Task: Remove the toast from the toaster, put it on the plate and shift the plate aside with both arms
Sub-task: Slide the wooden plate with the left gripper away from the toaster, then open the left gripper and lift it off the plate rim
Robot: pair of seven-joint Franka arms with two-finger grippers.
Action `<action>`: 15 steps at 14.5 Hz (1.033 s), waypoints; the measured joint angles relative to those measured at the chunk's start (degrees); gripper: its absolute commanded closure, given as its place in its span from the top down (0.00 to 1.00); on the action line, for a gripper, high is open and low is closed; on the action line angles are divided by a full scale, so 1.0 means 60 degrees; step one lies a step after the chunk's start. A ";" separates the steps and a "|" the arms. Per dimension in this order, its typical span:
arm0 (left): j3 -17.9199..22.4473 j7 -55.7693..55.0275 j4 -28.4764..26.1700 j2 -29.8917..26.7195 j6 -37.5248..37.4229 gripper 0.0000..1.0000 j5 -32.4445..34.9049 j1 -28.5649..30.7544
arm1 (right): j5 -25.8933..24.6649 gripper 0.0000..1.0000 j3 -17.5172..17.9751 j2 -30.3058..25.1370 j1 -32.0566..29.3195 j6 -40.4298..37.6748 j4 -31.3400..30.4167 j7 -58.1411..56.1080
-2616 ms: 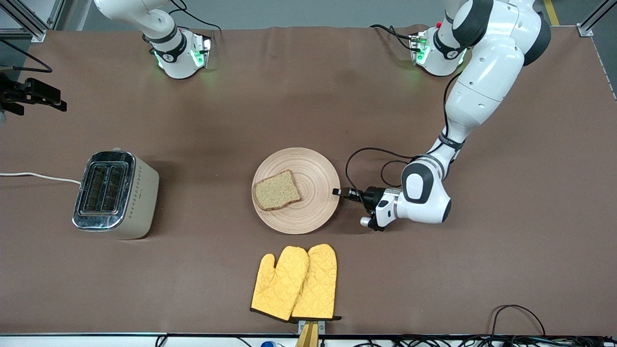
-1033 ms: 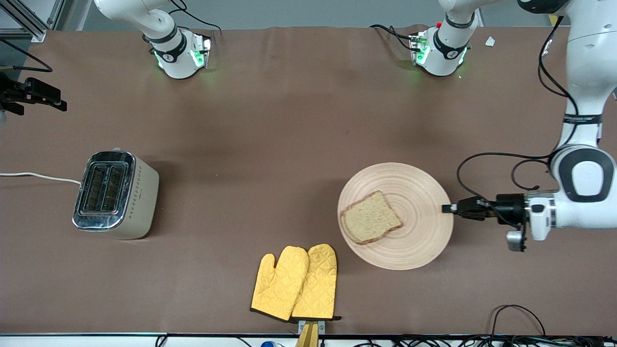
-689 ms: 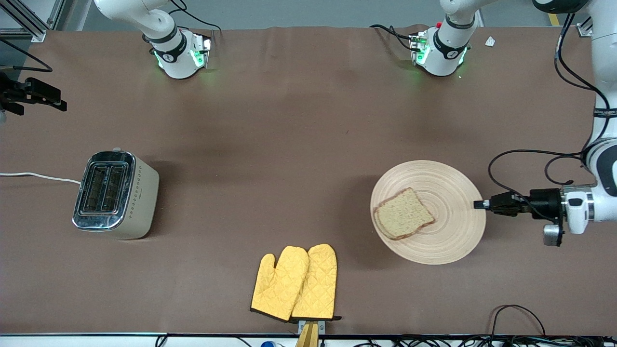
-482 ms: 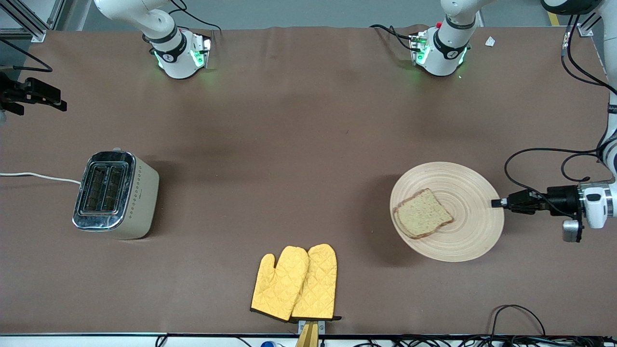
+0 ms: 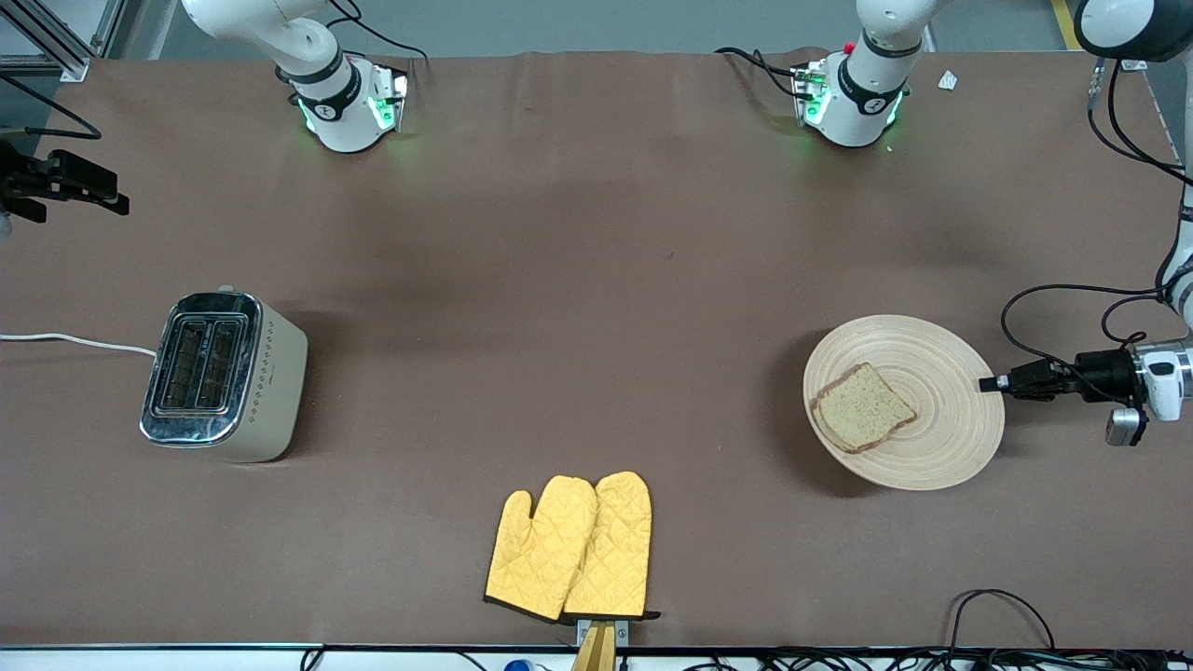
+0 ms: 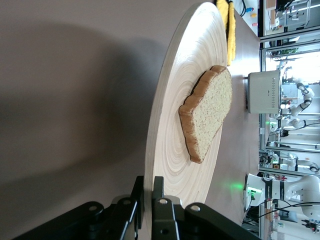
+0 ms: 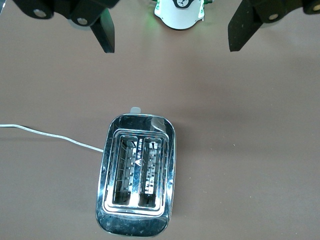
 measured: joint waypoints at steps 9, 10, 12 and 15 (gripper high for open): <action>-0.0032 -0.0139 0.0003 0.0866 0.0010 0.30 -0.0085 0.0243 | 0.0000 1.00 0.0000 0.0000 0.0000 -0.0001 0.0001 0.0000; -0.0050 -0.0162 0.0006 0.0958 0.0010 0.57 -0.0177 0.0205 | 0.0000 1.00 0.0000 0.0000 0.0000 -0.0001 0.0001 0.0000; -0.0093 -0.0384 0.0036 0.1014 0.0095 1.00 -0.0223 0.0074 | 0.0000 1.00 0.0000 0.0000 0.0000 -0.0002 0.0001 0.0000; -0.0178 -0.1026 0.0324 0.0987 0.0234 1.00 -0.0223 -0.0215 | 0.0000 1.00 -0.0001 0.0000 0.0000 -0.0003 0.0001 0.0000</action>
